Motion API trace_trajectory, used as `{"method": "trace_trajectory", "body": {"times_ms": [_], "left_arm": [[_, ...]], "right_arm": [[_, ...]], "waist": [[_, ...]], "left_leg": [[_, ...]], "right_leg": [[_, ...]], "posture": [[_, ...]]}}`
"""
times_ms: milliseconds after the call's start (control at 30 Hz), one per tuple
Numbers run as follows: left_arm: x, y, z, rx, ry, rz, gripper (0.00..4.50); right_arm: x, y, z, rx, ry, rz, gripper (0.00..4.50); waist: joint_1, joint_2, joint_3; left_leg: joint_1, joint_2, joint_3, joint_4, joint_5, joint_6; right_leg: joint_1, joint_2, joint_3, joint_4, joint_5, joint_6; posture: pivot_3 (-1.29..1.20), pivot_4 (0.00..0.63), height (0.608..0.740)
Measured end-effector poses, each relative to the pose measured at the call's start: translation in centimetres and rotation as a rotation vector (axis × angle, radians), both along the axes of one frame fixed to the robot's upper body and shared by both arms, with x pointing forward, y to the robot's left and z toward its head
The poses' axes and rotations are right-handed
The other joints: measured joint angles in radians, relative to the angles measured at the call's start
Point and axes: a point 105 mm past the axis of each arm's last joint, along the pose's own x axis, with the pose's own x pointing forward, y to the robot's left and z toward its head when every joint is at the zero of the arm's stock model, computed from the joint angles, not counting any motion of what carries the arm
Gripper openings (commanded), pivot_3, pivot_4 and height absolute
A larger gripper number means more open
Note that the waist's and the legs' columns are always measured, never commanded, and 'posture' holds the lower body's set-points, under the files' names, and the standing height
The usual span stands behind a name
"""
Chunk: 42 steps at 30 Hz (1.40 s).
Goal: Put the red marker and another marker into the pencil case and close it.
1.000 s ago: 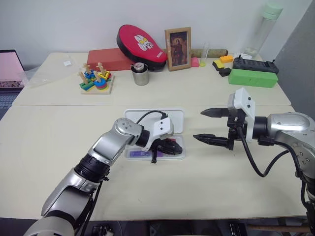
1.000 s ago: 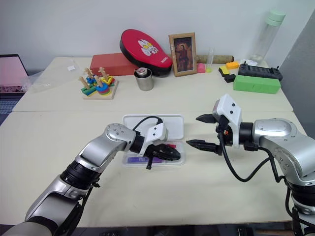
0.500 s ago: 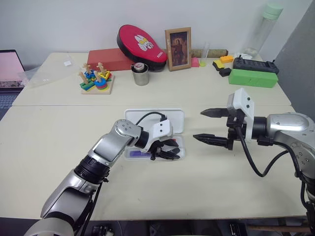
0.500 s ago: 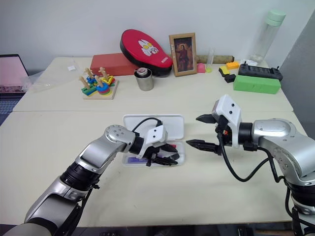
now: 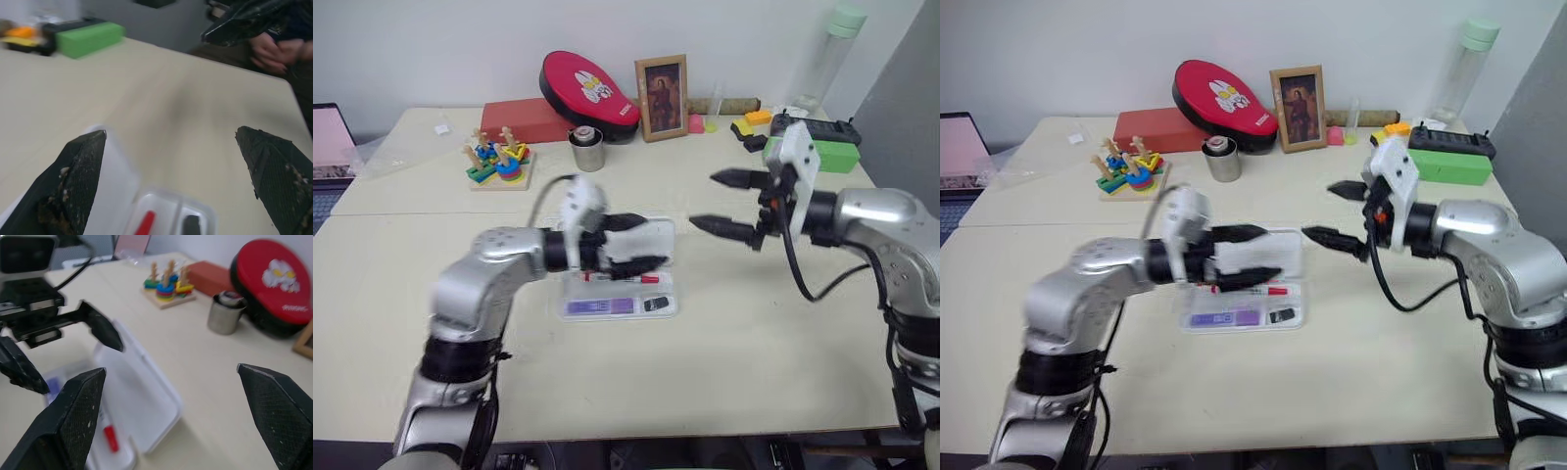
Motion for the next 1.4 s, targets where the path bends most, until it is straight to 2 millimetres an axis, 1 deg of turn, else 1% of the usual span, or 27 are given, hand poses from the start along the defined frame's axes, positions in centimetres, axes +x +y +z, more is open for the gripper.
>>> {"method": "trace_trajectory", "body": {"times_ms": [33, 133, 167, 233, 300, 333, 367, 433, 467, 600, 700, 833, 867, 900, 1000, 1200, 1267, 1400], "left_arm": [[-0.5, 1.9, 0.2, -0.018, 0.008, 0.084, 4.50], [-1.1, 3.8, 1.3, -0.057, -0.019, 0.192, 4.50], [-1.3, 4.6, 1.5, -0.066, -0.033, 0.236, 4.50], [-1.3, 5.6, 1.4, -0.067, -0.040, 0.308, 4.50], [-1.3, 5.8, 1.3, -0.065, -0.041, 0.333, 4.50], [-1.4, 6.0, 1.4, -0.069, -0.046, 0.349, 4.50], [-1.5, 6.0, 1.4, -0.070, -0.051, 0.353, 4.50], [-2.0, 5.7, 1.6, -0.072, -0.061, 0.351, 4.50], [-2.1, 5.6, 1.6, -0.076, -0.061, 0.347, 4.50], [-2.4, 5.5, 1.6, -0.086, -0.062, 0.346, 4.50], [-2.5, 5.5, 1.9, -0.085, -0.074, 0.348, 4.50], [-2.6, 5.4, 2.2, -0.092, -0.082, 0.339, 4.50], [-2.7, 5.4, 2.2, -0.085, -0.082, 0.333, 4.50], [-2.7, 5.4, 2.3, -0.083, -0.082, 0.332, 4.50], [-2.9, 5.2, 2.4, -0.086, -0.079, 0.312, 4.50], [-3.1, 5.2, 2.5, -0.056, -0.077, 0.295, 4.50], [-3.4, 5.1, 2.3, -0.042, -0.061, 0.269, 4.50], [-4.0, 5.1, 1.7, -0.017, -0.027, 0.231, 4.50]], "right_arm": [[1.1, 1.4, 0.2, 0.022, 0.009, 0.002, 4.05], [2.9, 3.7, -0.3, 0.034, 0.042, -0.005, 3.41], [3.5, 4.7, -0.8, 0.023, 0.055, -0.008, 3.07], [4.7, 5.9, -1.7, -0.006, 0.071, -0.027, 2.60], [5.4, 6.2, -2.5, -0.022, 0.087, -0.049, 2.17], [6.3, 6.5, -3.1, -0.043, 0.097, -0.076, 1.92], [6.7, 6.6, -3.4, -0.055, 0.099, -0.092, 1.69], [7.7, 6.9, -4.3, -0.091, 0.101, -0.128, 1.20], [8.1, 6.9, -4.7, -0.113, 0.095, -0.146, 1.03], [8.8, 6.8, -5.9, -0.189, 0.074, -0.172, 0.03], [8.1, 7.6, -6.5, -0.239, 0.078, -0.104, 0.03], [7.1, 7.9, -7.3, -0.311, 0.068, -0.031, 0.03], [6.4, 7.9, -7.1, -0.317, 0.048, 0.012, 0.03], [6.3, 8.0, -7.0, -0.317, 0.044, 0.021, 0.03], [4.9, 8.2, -6.6, -0.322, 0.031, 0.094, 0.03], [3.2, 7.9, -6.6, -0.356, 0.011, 0.179, 0.03], [1.9, 7.8, -7.6, -0.374, 0.032, 0.244, 0.03], [-0.5, 7.8, -8.7, -0.406, 0.045, 0.356, 0.03]], "waist": [[-0.001, -0.001, 0.000], [0.007, -0.001, 0.000], [0.012, -0.001, 0.000], [0.014, -0.001, 0.000], [0.019, -0.001, 0.000], [0.017, -0.001, 0.000], [0.016, -0.001, 0.000], [0.010, -0.001, 0.000], [0.009, -0.001, 0.000], [0.008, -0.001, 0.000], [0.006, -0.001, 0.000], [0.007, -0.001, 0.000], [0.008, -0.001, 0.000], [0.007, -0.001, 0.000], [0.007, -0.001, 0.000], [0.008, -0.001, 0.000], [0.008, -0.001, 0.000], [0.008, -0.001, 0.000]], "left_leg": [[0.000, 0.000, 0.000, 0.000, 0.000, 0.000], [0.000, 0.000, 0.000, 0.000, 0.000, 0.000], [0.000, 0.000, 0.000, 0.001, 0.000, -0.001], [0.000, 0.000, 0.000, 0.001, 0.002, -0.003], [-0.001, -0.001, -0.001, 0.001, 0.002, -0.003], [-0.001, -0.001, -0.001, 0.001, 0.002, -0.003], [-0.001, -0.001, -0.001, 0.001, 0.002, -0.003], [-0.001, -0.001, -0.001, 0.000, 0.002, -0.003], [-0.001, 0.000, -0.001, 0.000, 0.002, -0.003], [-0.001, -0.001, -0.001, 0.000, 0.002, -0.003], [-0.001, 0.000, -0.001, 0.000, 0.002, -0.003], [-0.001, -0.001, -0.001, 0.000, 0.002, -0.003], [-0.001, -0.001, -0.001, 0.000, 0.002, -0.003], [-0.001, -0.001, -0.001, 0.000, 0.002, -0.003], [-0.001, 0.000, -0.001, 0.000, 0.002, -0.003], [-0.001, 0.000, -0.001, 0.000, 0.001, -0.003], [-0.001, 0.000, -0.001, 0.000, 0.001, -0.003], [-0.001, 0.000, -0.001, 0.000, 0.001, -0.002]], "right_leg": [[0.000, 0.000, 0.000, 0.000, 0.000, 0.000], [0.000, 0.000, 0.000, 0.000, 0.000, 0.000], [0.000, 0.000, 0.000, 0.000, 0.000, 0.000], [0.000, 0.000, 0.000, 0.000, 0.000, 0.000], [0.000, 0.000, -0.001, 0.000, 0.000, 0.000], [0.000, 0.000, 0.000, 0.000, 0.000, 0.000], [-0.001, 0.000, 0.000, 0.000, 0.000, 0.000], [-0.001, 0.000, 0.000, 0.000, 0.000, 0.000], [-0.001, 0.000, 0.000, 0.000, 0.000, 0.000], [-0.001, 0.000, 0.000, 0.000, 0.000, 0.000], [-0.001, 0.000, 0.000, 0.001, 0.000, 0.000], [-0.001, 0.000, 0.000, 0.001, 0.000, 0.000], [-0.001, 0.000, 0.000, 0.000, 0.000, 0.000], [-0.001, 0.000, 0.000, 0.000, 0.000, 0.000], [-0.001, 0.000, 0.000, 0.001, 0.000, 0.000], [-0.001, 0.000, 0.000, 0.001, 0.000, 0.000], [-0.001, 0.000, 0.000, 0.000, 0.000, 0.000], [-0.001, 0.000, 0.000, 0.000, 0.000, 0.000]], "posture": [[0.00, 0.150, 0.740], [0.00, 0.150, 0.740], [0.00, 0.150, 0.740], [0.00, 0.150, 0.740], [0.00, 0.150, 0.740], [0.00, 0.150, 0.740], [0.00, 0.150, 0.740], [0.00, 0.150, 0.740], [0.00, 0.150, 0.740], [0.00, 0.150, 0.740], [0.00, 0.150, 0.740], [0.00, 0.150, 0.740], [0.00, 0.150, 0.740], [0.00, 0.150, 0.740], [0.00, 0.150, 0.740], [0.00, 0.150, 0.740], [0.00, 0.150, 0.740], [0.00, 0.150, 0.740]]}}
